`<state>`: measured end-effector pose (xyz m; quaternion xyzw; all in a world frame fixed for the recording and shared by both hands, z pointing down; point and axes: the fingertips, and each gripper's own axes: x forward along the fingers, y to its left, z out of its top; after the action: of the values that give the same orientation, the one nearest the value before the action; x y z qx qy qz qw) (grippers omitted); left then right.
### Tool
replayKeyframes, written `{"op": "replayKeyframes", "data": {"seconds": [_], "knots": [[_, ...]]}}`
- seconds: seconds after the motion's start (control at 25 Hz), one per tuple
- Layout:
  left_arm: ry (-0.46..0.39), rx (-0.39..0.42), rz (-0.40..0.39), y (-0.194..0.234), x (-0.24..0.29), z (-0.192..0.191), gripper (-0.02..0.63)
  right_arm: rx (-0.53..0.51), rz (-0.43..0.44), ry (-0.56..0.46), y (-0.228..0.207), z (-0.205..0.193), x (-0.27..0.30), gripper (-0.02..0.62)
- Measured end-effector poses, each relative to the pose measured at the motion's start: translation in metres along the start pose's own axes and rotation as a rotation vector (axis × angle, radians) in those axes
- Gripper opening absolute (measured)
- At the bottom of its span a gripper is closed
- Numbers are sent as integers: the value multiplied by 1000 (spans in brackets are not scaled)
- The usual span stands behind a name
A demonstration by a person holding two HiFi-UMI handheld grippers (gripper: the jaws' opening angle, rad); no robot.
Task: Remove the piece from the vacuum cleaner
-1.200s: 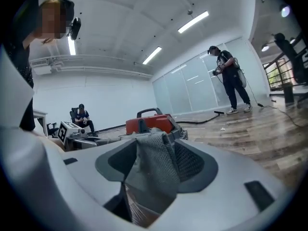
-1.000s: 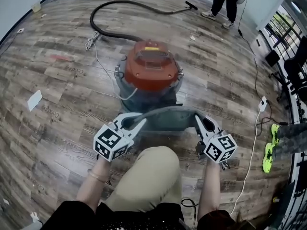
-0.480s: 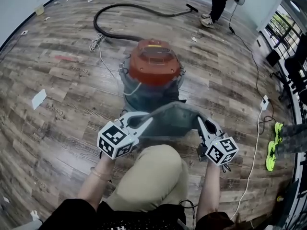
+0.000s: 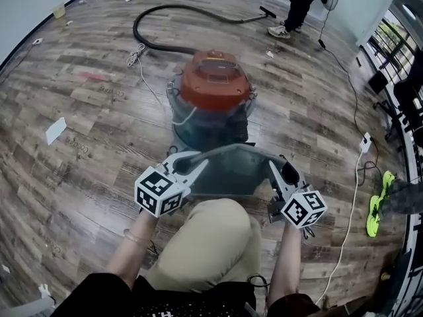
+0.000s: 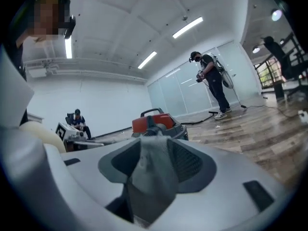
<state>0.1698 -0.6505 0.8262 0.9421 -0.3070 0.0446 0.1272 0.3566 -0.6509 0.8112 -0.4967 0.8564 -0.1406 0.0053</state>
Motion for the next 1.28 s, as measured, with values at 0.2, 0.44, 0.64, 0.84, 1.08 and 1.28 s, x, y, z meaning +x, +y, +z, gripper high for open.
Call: {"op": "replayKeyframes", "data": {"seconds": [0.2,0.44,0.64,0.84,1.08,1.28], "knots": [[-93,-49,18,5,-7,21,209,20,-5,-42,1,8,8,321],[-80,59,42,11,-10,22,8,46,11,-101,3,15,11,11],[-84,30,42,13,-10,15,8,0,47,-87,12,8,17,11],[-80,26,32,14,-8,12,8,-62,65,-71,17,8,18,9],[-68,31,19,13,-2,8,8,-86,76,-50,20,4,21,9],[-62,22,19,15,-2,2,8,-89,65,-42,18,-1,19,9]]}}
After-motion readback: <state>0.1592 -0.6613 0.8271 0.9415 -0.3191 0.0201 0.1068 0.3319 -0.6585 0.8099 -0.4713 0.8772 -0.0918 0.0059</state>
